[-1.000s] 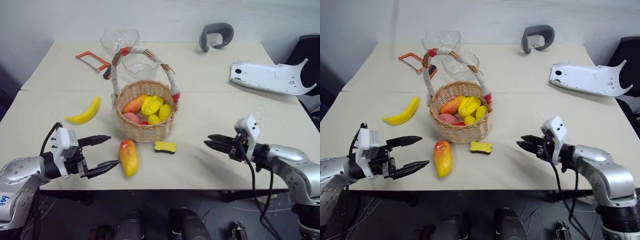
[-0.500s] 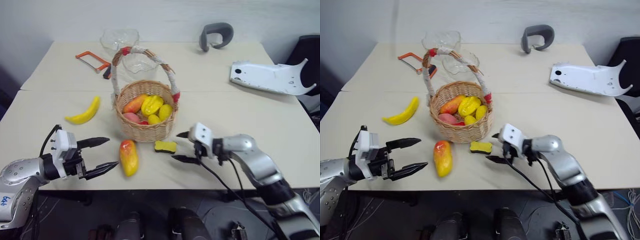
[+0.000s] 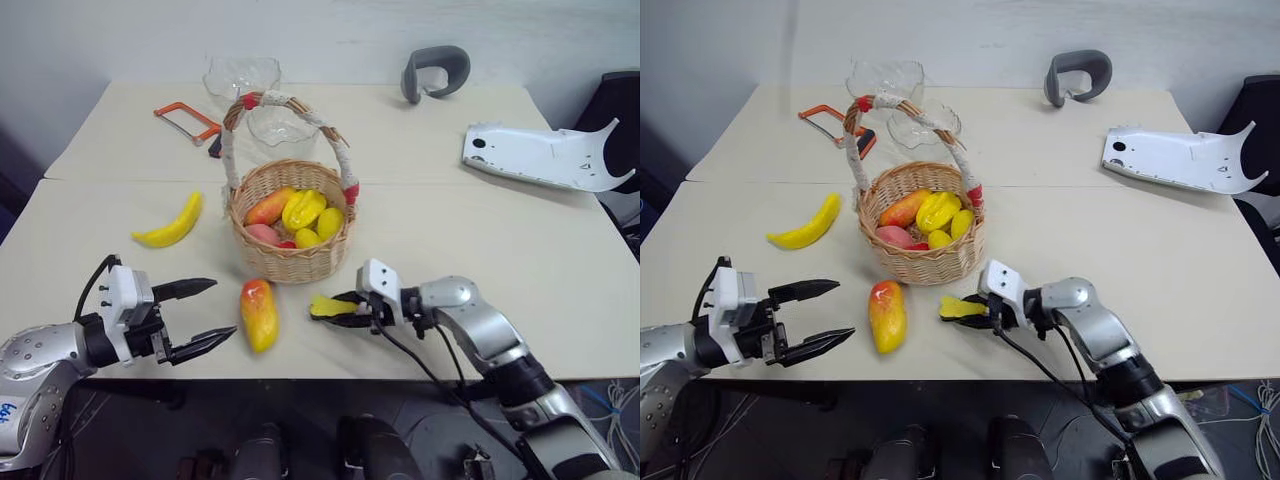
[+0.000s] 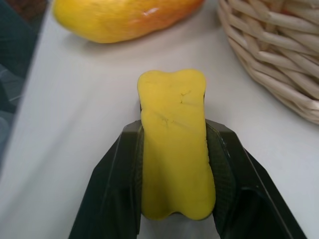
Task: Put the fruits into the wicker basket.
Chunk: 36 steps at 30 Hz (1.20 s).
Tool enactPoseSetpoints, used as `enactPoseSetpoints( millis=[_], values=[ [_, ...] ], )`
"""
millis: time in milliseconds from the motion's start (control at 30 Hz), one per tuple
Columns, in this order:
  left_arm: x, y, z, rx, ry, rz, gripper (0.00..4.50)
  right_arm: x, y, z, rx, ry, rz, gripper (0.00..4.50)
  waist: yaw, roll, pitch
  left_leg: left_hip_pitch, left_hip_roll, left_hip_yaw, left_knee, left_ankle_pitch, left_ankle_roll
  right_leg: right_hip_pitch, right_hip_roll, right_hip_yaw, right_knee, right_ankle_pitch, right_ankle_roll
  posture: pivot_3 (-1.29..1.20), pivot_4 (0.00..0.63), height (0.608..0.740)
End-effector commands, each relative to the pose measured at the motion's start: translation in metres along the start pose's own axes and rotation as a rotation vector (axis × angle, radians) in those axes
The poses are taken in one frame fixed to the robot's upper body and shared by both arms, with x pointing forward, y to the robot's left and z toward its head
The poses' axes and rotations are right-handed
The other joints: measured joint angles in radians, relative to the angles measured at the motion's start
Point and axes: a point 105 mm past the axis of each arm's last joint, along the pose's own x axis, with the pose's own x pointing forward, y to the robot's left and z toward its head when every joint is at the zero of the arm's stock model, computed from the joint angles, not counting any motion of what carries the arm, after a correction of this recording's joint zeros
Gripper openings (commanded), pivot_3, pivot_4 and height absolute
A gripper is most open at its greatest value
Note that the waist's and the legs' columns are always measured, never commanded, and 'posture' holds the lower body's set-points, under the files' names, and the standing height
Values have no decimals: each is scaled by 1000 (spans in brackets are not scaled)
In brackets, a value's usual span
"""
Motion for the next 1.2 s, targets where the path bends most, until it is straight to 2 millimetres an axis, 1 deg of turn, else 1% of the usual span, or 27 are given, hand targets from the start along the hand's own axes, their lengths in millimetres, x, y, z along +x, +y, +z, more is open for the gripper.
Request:
enactPoseSetpoints(
  millis=[33,100,233,300,400,467,500,567,600,633,667,733,767,800,833,867,900,933,967,1000,1033,1067,1100,1133,1167,1200],
  values=[
    [11,-7,18,45,-72,-42,4500,-52,-7,28,40,-130,-121,1224,3,0,0,0,0,0,0,0,0,0,0,0,0,0,0,0,150,740],
    [17,-10,25,38,-109,-55,4500,-86,-15,25,72,-123,-233,1224,8,0,0,0,0,0,0,0,0,1,0,0,0,0,0,0,150,740],
    [35,-18,40,20,-197,-94,4500,-169,-49,-8,90,36,-560,1224,20,0,0,1,-1,0,0,0,1,1,0,0,-1,0,0,0,150,740],
    [45,-21,46,23,-224,-119,4500,-204,-65,-24,123,75,-700,1224,22,0,0,1,-1,1,1,0,1,2,0,0,-1,0,0,0,150,740],
    [54,-21,50,36,-231,-154,4500,-233,-80,-49,181,151,-818,1224,19,0,0,2,-1,2,1,1,0,2,1,1,0,0,0,0,150,740],
    [56,-17,51,47,-225,-165,4500,-250,-91,-62,230,159,-929,1224,16,0,0,2,-1,3,1,2,0,1,1,1,1,0,0,0,150,740],
    [56,-14,51,54,-219,-166,4500,-256,-94,-66,259,145,-958,1224,14,0,0,2,-1,3,1,3,-2,1,2,1,1,0,0,0,150,740],
    [54,-8,50,67,-204,-160,4500,-261,-94,-73,281,147,-965,1918,12,0,0,2,-2,3,1,6,-5,1,2,1,1,0,0,0,150,740],
    [52,-5,50,73,-197,-153,4500,-263,-93,-73,267,154,-966,2156,13,0,0,2,-2,3,1,6,-5,1,2,1,2,0,1,0,150,740],
    [49,-1,49,78,-189,-141,4500,-268,-95,-72,243,161,-987,2449,12,0,0,2,-2,3,1,6,-5,1,2,1,1,0,1,0,150,740],
    [44,4,47,83,-179,-120,4500,-270,-95,-68,214,157,-994,2837,12,0,0,2,-2,3,1,6,-5,1,2,1,1,0,1,0,150,740],
    [30,15,41,91,-148,-62,4500,-270,-97,-52,131,127,-996,3535,7,1,0,2,-2,3,1,6,-5,1,2,1,1,0,1,0,150,740],
    [22,22,37,87,-131,-23,4500,-267,-97,-41,76,100,-976,3750,3,1,0,2,-2,3,1,6,-5,1,2,1,1,0,1,0,150,740],
    [14,28,33,83,-117,10,4500,-263,-95,-31,29,69,-954,4223,0,1,0,2,-1,3,1,6,-5,1,2,1,1,0,1,0,150,740],
    [2,36,27,82,-89,65,4500,-255,-93,-17,-48,13,-924,4479,-2,1,0,2,-1,3,0,6,-6,1,2,1,1,0,1,0,150,740],
    [-12,43,18,75,-53,129,4500,-240,-89,-3,-87,-90,-874,4479,-4,1,0,2,-1,3,0,6,-6,1,2,1,1,0,1,0,150,740],
    [-29,51,10,63,-25,202,4500,-221,-81,7,-124,-160,-809,4479,-9,1,0,2,-1,3,-1,6,-6,1,2,1,1,0,1,0,150,740],
    [-40,55,5,56,-8,248,4500,-209,-75,13,-144,-204,-766,4479,-13,0,0,3,1,3,-1,6,-6,1,3,1,1,0,1,0,150,740],
    [-52,59,-1,42,5,301,4500,-192,-66,17,-164,-228,-708,4479,-12,0,0,3,3,3,-1,5,-7,1,5,1,1,0,1,0,150,740],
    [-71,66,-10,2,12,388,4500,-169,-56,27,-223,-264,-646,4479,-9,0,0,3,3,3,-1,5,-6,1,5,1,1,0,1,0,150,740],
    [-91,71,-19,-67,1,476,4500,-150,-45,40,-285,-318,-604,4479,-9,0,0,2,4,2,-2,4,-5,0,5,1,1,0,1,0,150,740],
    [-104,73,-25,-115,-9,534,4500,-139,-37,50,-326,-360,-581,4479,-8,1,0,3,4,2,-2,3,-5,0,5,1,1,0,1,0,150,740],
    [-123,77,-34,-189,-20,621,4500,-129,-30,66,-330,-453,-576,4479,-6,1,1,2,4,2,-2,3,-5,-1,5,1,1,0,0,0,150,740],
    [-134,78,-39,-234,-28,672,4500,-124,-26,75,-321,-511,-577,4479,-4,1,1,2,4,2,-2,3,-5,-1,5,1,2,0,0,0,150,740],
    [-148,78,-46,-261,-19,727,4500,-114,-17,84,-331,-540,-536,4479,-2,1,1,1,4,1,-2,3,-4,-2,4,1,3,0,0,0,150,740],
    [-167,78,-54,-303,-1,803,4500,-104,-4,96,-373,-570,-475,4479,0,1,1,1,3,1,-1,2,-3,-2,3,1,3,0,0,0,150,740]
  ],
)
